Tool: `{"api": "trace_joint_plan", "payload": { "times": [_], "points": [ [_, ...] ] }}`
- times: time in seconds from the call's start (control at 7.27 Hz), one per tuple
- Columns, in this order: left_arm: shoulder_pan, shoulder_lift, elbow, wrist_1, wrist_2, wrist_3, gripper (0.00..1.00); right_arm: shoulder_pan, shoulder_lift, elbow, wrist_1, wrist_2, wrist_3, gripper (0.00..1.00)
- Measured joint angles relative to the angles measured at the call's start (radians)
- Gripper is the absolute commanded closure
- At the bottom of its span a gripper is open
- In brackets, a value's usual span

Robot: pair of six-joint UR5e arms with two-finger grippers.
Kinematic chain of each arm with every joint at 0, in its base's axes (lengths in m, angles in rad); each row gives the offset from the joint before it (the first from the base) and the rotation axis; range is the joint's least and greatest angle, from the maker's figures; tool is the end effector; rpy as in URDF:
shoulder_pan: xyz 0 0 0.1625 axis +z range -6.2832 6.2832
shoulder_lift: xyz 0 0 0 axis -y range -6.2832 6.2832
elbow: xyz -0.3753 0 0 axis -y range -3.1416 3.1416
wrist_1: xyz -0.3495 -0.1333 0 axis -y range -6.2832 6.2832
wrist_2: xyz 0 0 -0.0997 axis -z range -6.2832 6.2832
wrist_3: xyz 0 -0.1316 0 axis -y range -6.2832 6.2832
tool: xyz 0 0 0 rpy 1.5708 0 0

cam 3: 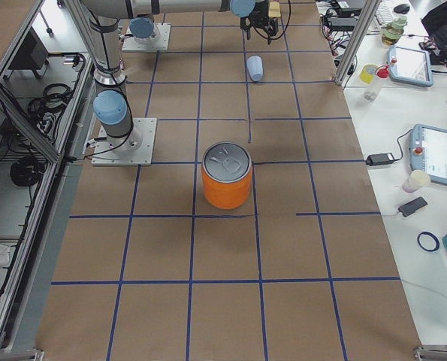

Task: Flip cup
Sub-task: 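Set the cup down on its side and lift the right gripper away, then reach the left gripper sideways toward the cup's open mouth while the right gripper withdraws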

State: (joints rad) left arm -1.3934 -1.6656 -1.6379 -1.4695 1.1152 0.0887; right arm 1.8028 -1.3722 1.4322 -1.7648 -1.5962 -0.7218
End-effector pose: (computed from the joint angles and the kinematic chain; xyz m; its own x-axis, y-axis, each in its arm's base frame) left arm -0.1048 -0.4991 0.3558 -0.8913 -0.0969 0.4428 -0.0976 0.9950 0.0214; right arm 0.2505 -0.4950 0.3924 -0.5803 -0.8073 0.1072 -0.8144 0.5743 -0.0837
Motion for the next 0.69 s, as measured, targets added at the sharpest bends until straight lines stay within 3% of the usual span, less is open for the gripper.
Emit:
{"api": "trace_joint_plan", "payload": {
  "times": [0.28, 0.69],
  "points": [
    [0.004, -0.072, -0.073, 0.092, -0.162, 0.063, 0.0, -0.073, -0.07, -0.001, 0.086, -0.001, 0.182, 0.0],
    [0.005, -0.21, -0.221, 0.378, -0.354, 0.079, 0.0, -0.132, -0.113, 0.0, 0.109, 0.0, 0.244, 0.0]
  ]
}}
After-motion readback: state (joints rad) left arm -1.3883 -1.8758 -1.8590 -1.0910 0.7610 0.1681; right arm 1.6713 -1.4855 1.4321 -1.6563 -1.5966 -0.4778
